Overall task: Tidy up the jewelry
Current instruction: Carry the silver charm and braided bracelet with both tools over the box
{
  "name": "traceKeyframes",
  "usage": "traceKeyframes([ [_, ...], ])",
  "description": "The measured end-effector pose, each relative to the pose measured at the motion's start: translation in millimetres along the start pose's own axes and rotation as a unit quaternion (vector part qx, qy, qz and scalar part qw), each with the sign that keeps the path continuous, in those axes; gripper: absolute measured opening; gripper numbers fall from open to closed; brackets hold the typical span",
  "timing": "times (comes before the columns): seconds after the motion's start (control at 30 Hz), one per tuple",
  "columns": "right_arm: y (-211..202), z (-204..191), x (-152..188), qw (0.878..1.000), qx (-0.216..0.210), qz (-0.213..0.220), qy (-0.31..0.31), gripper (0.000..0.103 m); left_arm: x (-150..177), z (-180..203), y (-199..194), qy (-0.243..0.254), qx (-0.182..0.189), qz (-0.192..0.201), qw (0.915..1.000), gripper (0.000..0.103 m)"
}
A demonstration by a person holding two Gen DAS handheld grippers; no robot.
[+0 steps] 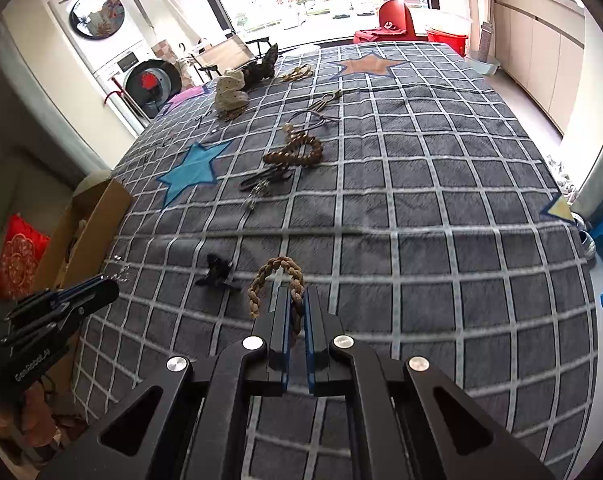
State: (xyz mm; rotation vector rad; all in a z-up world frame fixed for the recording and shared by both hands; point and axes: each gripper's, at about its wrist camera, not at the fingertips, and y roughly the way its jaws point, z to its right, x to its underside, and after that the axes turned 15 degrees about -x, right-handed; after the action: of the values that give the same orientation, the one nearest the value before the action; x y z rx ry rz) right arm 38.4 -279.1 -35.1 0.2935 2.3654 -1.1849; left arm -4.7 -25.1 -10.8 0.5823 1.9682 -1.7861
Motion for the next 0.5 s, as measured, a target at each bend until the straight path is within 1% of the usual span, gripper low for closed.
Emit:
traceKeyframes([
  [0.2, -3, -26, 8, 1.000, -0.002, -0.001, -0.023, 0.007, 18, -28, -24, -0.028, -0.001, 0.016, 0.9995, 0.013],
  [0.33, -2, -48, 9, 0.999, -0.009, 0.000, -0.041, 0.007, 28, -51, -38, -0.048, -0.012, 0.029, 0.9984, 0.013],
  [0.4, -1, -60, 10, 0.999, -0.012, 0.000, -0.051, 0.007, 33, -64, -44, -0.058, -0.027, 0.037, 0.9973, 0.013],
  [0.5, -1, -78, 11, 0.998, -0.018, -0.001, -0.067, 0.007, 42, -82, -48, -0.074, -0.035, 0.039, 0.9959, 0.013],
])
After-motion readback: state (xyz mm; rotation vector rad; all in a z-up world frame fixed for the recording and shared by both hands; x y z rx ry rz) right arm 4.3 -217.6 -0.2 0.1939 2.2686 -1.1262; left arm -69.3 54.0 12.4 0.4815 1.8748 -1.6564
